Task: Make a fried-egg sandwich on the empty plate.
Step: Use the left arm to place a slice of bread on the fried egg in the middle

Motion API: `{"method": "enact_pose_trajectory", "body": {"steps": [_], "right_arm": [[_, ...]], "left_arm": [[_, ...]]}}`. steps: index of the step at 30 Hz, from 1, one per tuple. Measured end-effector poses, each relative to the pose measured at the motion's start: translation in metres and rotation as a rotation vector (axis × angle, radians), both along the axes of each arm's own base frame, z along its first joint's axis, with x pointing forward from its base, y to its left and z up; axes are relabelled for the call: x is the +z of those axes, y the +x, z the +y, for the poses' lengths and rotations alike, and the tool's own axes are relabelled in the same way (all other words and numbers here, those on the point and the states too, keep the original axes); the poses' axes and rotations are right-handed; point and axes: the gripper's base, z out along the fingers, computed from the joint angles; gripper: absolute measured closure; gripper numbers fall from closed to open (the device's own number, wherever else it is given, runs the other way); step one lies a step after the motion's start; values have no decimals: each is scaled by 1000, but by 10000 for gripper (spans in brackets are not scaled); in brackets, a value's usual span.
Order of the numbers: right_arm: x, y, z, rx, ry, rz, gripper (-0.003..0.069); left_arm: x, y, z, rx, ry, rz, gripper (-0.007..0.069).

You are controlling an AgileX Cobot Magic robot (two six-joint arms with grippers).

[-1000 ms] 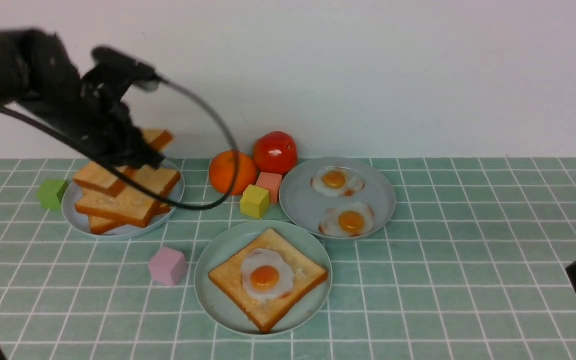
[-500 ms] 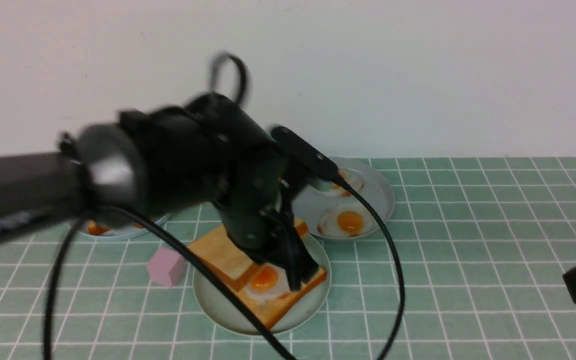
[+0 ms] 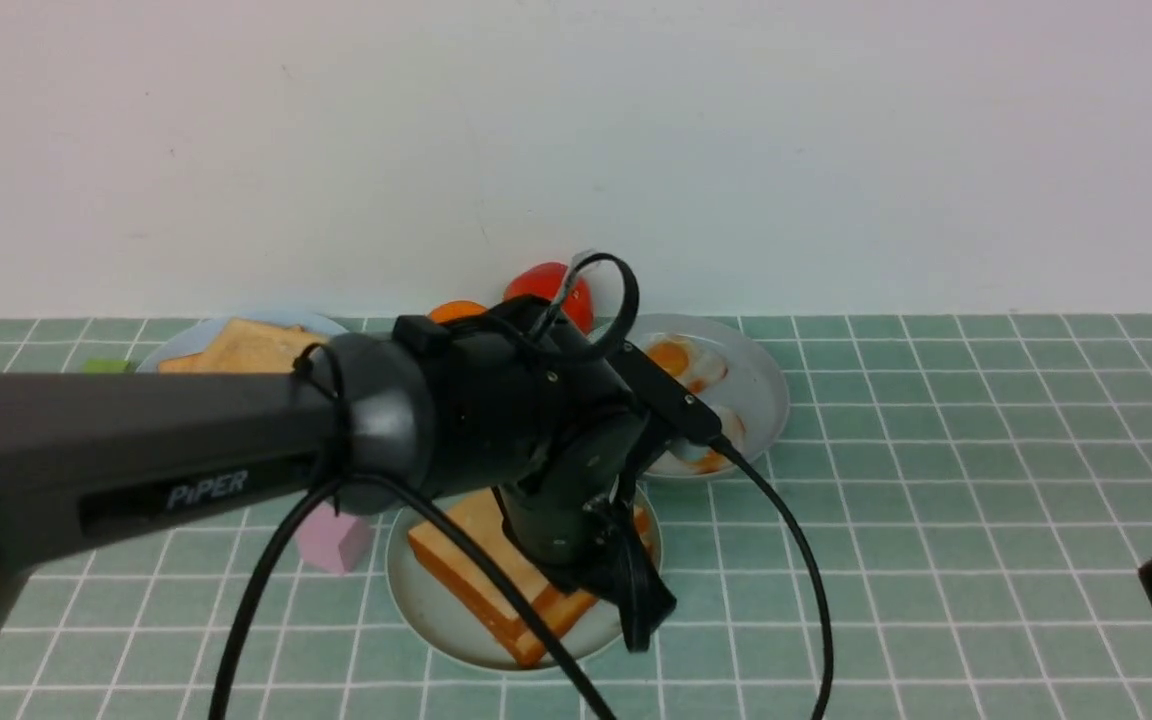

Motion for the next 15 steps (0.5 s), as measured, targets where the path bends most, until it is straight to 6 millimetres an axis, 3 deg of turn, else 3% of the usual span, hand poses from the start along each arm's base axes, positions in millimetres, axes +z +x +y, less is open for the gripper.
{"method": "enact_pose_trajectory", "body": {"steps": [1,8,12,15], "right_arm": [[0,0,0,0,0,0,616],[0,0,0,1,-1,2,616],[0,0,0,1,-2,4,613],[0,-1,0,2,-3,6,610]], "left_arm": [[0,0,0,0,-1,1,517],[-1,-1,-1,19,-25,22,298],[8,-5,-2,43,-68,38,237],[28,-12,1,69,-123,48,225]]}}
